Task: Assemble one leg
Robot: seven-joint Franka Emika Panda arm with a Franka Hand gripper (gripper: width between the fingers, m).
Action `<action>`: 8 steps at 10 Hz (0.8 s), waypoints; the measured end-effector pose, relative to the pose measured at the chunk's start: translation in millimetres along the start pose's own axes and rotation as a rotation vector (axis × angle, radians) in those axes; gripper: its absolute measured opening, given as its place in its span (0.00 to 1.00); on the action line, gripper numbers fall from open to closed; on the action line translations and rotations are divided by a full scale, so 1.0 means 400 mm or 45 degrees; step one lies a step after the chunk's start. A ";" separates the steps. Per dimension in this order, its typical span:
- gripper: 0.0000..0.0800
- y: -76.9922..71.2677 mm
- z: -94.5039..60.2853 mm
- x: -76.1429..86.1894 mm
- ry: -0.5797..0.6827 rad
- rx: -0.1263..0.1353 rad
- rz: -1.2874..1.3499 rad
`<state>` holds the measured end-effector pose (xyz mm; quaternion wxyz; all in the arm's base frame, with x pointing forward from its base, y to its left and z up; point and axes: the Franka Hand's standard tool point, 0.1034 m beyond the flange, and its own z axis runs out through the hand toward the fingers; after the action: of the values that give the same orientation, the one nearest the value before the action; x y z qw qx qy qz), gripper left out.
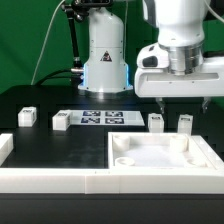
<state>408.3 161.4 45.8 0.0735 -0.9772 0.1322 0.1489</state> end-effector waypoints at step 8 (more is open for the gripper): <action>0.81 -0.001 0.076 0.002 -0.658 -0.042 0.037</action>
Offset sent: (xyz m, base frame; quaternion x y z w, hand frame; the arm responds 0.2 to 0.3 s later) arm -0.0007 0.0031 -0.0124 -0.0126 -0.1511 0.0022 0.9884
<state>400.8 167.1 16.9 0.0866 -0.9058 0.1205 0.3969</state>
